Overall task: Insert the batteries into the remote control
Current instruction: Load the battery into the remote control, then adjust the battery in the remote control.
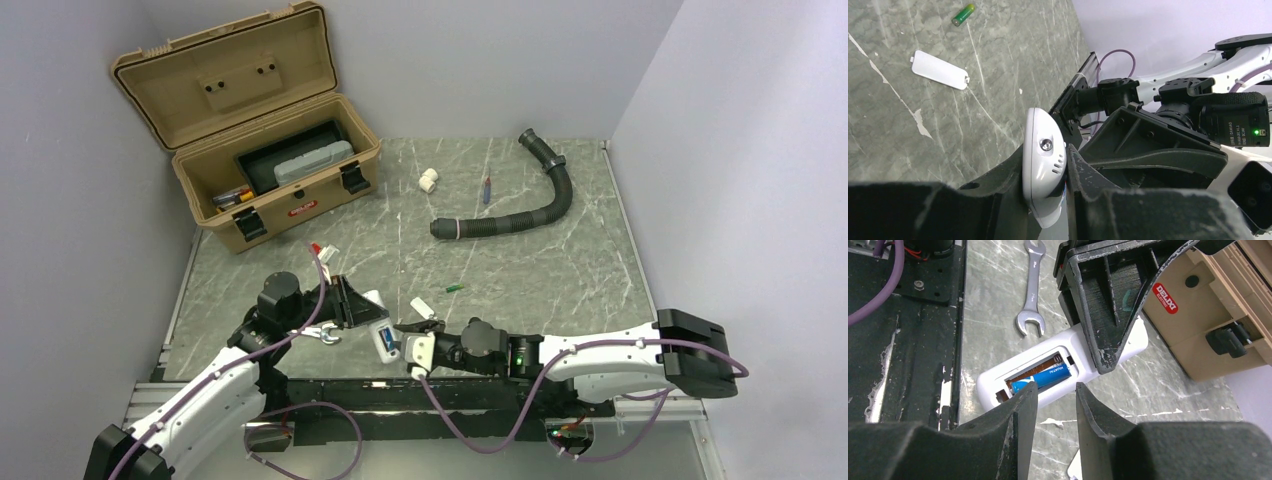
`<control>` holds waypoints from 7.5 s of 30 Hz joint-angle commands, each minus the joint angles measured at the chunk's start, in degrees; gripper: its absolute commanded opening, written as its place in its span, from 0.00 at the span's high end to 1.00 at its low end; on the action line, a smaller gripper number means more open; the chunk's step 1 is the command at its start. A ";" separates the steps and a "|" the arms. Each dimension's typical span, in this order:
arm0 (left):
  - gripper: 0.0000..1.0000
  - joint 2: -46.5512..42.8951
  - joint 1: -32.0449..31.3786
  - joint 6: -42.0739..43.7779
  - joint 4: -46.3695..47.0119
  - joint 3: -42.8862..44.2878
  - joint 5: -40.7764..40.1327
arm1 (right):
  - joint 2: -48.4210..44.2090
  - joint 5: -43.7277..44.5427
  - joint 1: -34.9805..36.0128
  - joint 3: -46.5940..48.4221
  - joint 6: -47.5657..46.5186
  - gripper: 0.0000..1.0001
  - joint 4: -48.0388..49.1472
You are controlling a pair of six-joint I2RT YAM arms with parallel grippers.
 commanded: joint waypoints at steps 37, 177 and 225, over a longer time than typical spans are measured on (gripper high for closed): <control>1.00 -1.20 -0.23 15.96 7.62 -0.21 5.15 | -8.64 3.49 -0.18 -6.55 11.44 0.57 10.72; 1.00 2.72 -0.23 0.48 6.12 -0.73 -4.54 | 8.20 15.92 -2.70 6.47 46.49 0.96 2.32; 1.00 -3.10 1.26 -1.22 4.42 1.62 -6.23 | 12.66 22.28 2.93 5.72 47.31 0.96 -5.89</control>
